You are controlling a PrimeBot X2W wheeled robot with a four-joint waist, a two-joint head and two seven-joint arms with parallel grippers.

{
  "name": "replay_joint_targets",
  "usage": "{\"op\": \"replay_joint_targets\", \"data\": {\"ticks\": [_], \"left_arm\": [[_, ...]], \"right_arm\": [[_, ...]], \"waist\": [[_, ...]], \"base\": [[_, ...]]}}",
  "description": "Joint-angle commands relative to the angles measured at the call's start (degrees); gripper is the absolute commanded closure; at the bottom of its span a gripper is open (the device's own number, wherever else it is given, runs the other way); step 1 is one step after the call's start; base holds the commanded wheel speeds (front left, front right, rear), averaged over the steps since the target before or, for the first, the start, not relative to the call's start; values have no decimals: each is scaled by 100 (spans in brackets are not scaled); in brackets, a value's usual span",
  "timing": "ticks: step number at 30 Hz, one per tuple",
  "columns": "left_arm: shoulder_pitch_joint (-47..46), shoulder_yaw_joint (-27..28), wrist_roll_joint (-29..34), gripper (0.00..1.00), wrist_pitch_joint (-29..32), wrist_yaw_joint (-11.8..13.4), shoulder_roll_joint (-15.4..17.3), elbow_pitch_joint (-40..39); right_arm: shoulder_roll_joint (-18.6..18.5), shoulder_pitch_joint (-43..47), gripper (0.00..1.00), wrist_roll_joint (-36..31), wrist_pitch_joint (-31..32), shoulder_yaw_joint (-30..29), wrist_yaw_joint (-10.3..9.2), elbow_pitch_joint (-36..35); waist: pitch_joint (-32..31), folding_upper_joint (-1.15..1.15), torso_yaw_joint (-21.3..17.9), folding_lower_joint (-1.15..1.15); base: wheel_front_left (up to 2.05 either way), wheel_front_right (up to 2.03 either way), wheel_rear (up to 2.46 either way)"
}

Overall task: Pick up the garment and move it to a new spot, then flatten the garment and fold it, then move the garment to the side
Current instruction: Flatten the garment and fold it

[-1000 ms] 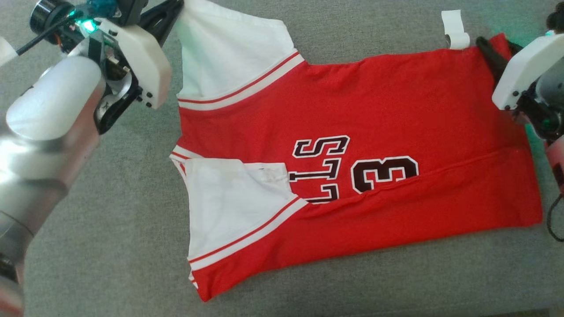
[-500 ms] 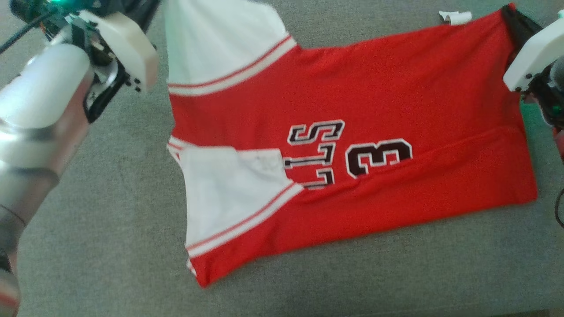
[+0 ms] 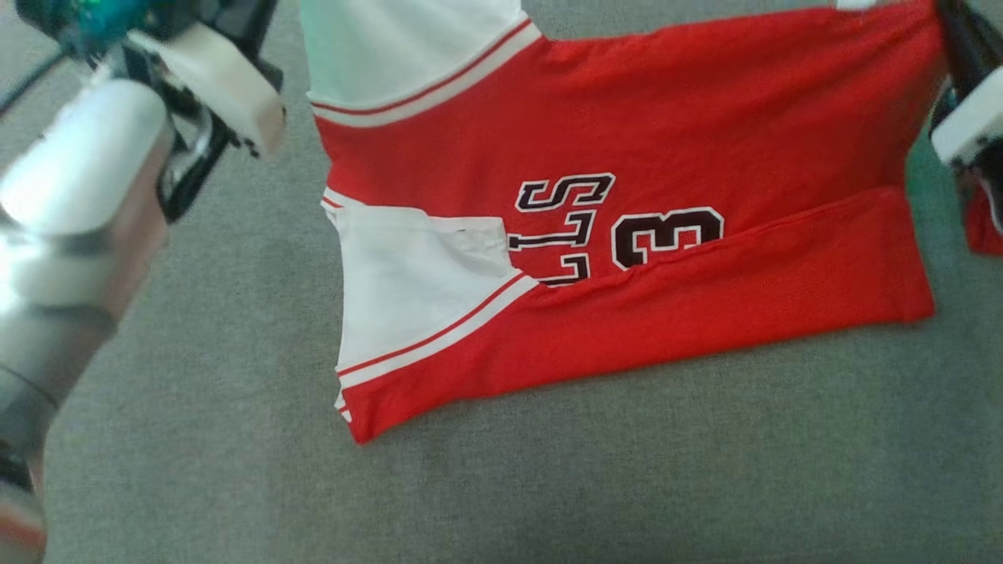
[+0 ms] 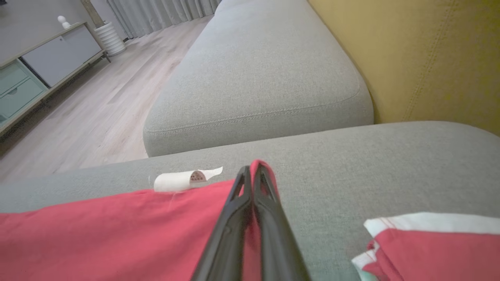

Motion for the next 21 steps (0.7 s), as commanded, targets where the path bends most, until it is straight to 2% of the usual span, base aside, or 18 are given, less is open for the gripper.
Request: {"op": "replay_joint_targets", "data": {"ticks": [1, 5, 10, 21], "left_arm": [[-44, 236, -59, 100, -87, 91, 263, -176], [243, 224, -113, 100, -144, 166, 358, -457], [860, 206, -215, 100, -220, 419, 614, -1118], [2556, 79, -484, 100, -214, 1431, 1405, -3147]], "right_arm": [[-193, 273, 100, 97, -99, 32, -10, -214], [-339, 574, 100, 237, -196, 63, -10, -385], [-544, 1087, 100, 447, -335, 61, -10, -663], [-826, 2216, 100, 701, -533, -30, -10, -1191]], "waist": [[-87, 0, 59, 0], [-185, 0, 117, 0], [-362, 0, 183, 0], [-591, 0, 281, 0]], "base": [[0, 0, 0], [0, 0, 0], [0, 0, 0], [0, 0, 0]]}}
